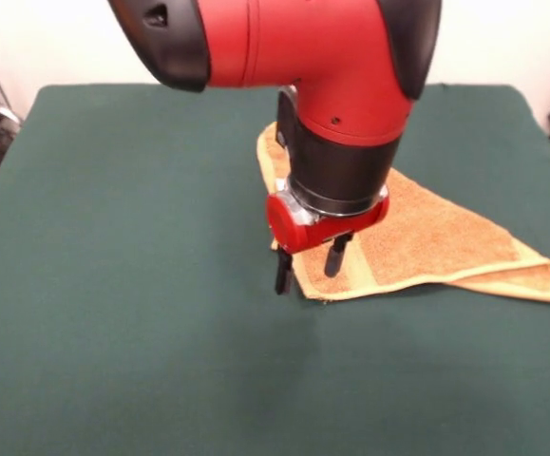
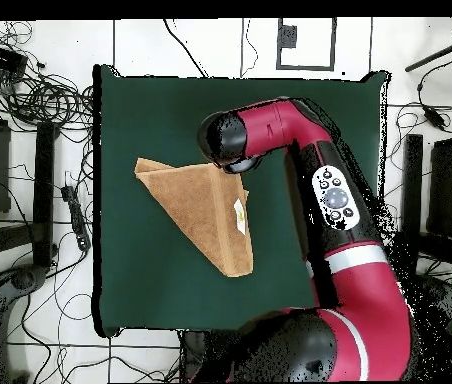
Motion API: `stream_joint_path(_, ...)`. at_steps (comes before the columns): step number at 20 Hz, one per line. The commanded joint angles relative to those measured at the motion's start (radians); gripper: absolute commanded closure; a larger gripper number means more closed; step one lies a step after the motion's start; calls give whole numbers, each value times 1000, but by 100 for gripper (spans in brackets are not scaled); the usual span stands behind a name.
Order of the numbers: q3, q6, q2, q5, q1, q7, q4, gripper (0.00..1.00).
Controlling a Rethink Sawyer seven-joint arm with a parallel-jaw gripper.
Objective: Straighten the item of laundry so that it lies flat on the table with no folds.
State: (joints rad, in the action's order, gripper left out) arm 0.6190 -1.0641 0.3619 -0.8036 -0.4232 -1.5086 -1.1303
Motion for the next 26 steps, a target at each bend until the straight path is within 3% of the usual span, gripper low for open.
stream_joint_path(1, 25, -37, -5, -2, 5, 345, -137, 0)
stream_joint_path(14, 17, 20, -2, 9, 6, 273, -191, 0)
stream_joint_path(26, 23, 97, -22, -21, -55, 276, -231, 0)
